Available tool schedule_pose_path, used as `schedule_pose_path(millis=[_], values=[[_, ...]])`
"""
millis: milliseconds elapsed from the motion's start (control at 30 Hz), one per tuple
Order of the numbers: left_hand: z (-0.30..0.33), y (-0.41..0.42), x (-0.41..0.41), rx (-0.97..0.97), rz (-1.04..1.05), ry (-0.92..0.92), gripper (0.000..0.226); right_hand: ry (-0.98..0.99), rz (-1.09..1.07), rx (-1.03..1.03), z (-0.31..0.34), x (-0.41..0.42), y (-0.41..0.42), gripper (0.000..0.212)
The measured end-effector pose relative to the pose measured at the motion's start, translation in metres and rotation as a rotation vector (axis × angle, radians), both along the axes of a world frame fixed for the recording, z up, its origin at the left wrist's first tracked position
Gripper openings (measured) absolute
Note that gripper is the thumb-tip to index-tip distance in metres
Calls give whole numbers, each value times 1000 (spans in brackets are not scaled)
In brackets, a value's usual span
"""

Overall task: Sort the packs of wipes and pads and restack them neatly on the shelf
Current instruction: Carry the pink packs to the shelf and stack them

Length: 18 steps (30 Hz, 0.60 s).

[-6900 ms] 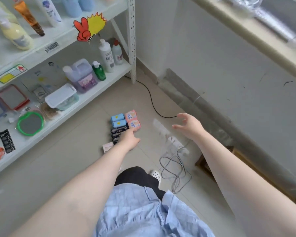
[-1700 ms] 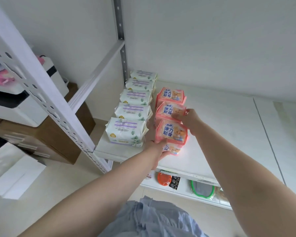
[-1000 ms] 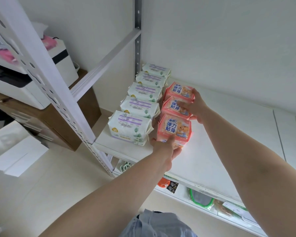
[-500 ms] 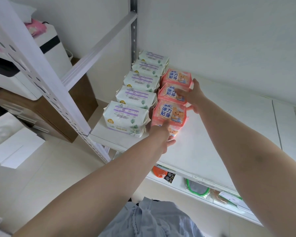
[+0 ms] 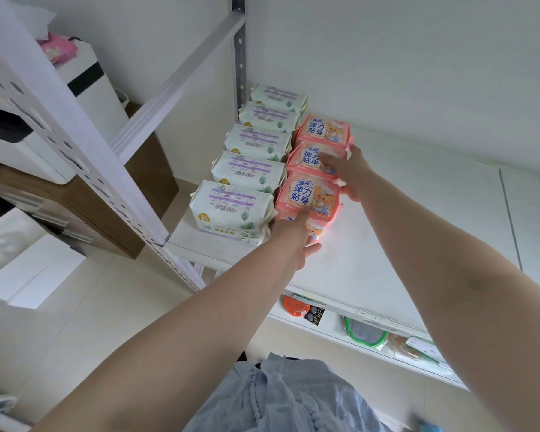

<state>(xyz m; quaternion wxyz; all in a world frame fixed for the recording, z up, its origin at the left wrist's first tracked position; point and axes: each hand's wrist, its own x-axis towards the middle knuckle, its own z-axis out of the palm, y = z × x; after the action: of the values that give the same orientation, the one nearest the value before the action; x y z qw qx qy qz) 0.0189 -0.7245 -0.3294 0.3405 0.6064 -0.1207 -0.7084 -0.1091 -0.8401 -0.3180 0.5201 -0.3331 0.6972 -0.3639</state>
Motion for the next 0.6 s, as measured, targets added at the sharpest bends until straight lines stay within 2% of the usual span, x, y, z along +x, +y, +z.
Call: schedule_pose_path(millis=[167, 367, 600], values=[[-1, -2, -3, -13, 39, 27, 43, 87, -57, 54, -1, 2, 2, 70], [-2, -2, -3, -2, 23, 17, 44, 86, -53, 58, 0, 6, 4, 40], [-4, 0, -1, 12, 34, 24, 53, 122, -7, 76, 5, 5, 9, 44]])
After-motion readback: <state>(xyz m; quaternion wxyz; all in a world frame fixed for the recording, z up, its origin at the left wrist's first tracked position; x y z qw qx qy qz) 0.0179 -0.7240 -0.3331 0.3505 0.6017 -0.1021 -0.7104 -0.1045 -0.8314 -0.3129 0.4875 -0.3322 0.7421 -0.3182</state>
